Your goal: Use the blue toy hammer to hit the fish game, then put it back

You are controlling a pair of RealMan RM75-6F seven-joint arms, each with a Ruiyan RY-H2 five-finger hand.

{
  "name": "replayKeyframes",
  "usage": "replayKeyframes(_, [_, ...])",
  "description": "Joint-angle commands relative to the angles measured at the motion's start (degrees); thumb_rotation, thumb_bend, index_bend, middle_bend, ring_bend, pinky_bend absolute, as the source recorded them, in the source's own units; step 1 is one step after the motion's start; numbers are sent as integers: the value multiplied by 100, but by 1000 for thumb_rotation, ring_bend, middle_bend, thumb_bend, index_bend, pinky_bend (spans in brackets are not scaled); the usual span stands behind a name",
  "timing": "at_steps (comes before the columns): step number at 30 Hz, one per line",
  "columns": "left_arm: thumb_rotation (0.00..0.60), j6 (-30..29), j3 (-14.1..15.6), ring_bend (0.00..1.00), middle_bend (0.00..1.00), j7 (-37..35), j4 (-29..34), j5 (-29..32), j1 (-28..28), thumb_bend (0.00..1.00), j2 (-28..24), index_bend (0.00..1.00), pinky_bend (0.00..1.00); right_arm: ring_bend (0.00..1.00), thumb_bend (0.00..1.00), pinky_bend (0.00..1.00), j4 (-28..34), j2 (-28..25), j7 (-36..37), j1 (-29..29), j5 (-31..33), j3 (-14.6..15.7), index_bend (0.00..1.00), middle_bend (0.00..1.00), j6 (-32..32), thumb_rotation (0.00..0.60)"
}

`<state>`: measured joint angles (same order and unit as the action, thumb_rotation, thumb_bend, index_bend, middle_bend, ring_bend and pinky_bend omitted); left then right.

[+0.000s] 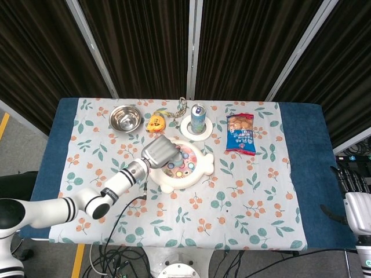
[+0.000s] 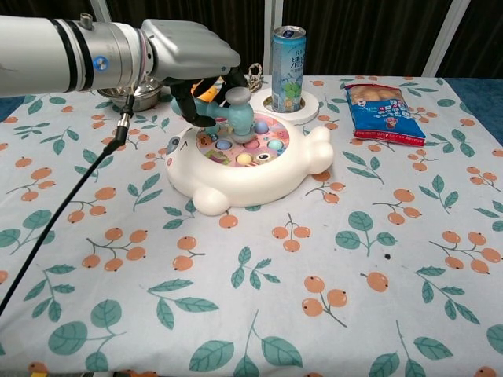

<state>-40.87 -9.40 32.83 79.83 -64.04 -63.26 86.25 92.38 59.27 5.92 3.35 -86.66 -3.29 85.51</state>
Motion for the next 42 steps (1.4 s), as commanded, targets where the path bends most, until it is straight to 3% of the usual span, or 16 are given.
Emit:
replayKeyframes(1, [600,64,30,568,742,157,-62,124,-108,590,50,628,723,0,82,0,-11,-1,17,-3,3,-2,0,15,3,600])
replayKeyframes(11, [600,71,180,568,742,534,-30,464,-298,591,117,628,723,0,82,0,-66,14,82,-32,8,1,0,15,26,600])
replayKeyframes(19, [600,-212,129,568,742,495,428,517,-273,590,-186,628,723,0,82,0,-97,25,114,-41,-9,-4,0,15,46,600])
replayKeyframes(27, [600,-410,290,568,742,567,681,569,-167,591,-387,628,723,0,82,0,-93,18,112,-37,-24,-4,0,15,43,600])
replayKeyframes(32, [600,-708,422,568,742,415,781,527,105,591,-536,628,724,0,82,0,-102,9,137,-34,-18,-8,0,15,33,600])
replayKeyframes(42, [600,-1520,763,550,716,-554,679,210,1147,587,-769,613,701,0,82,0,-163,37,196,51,-75,-17,0,15,-57,600])
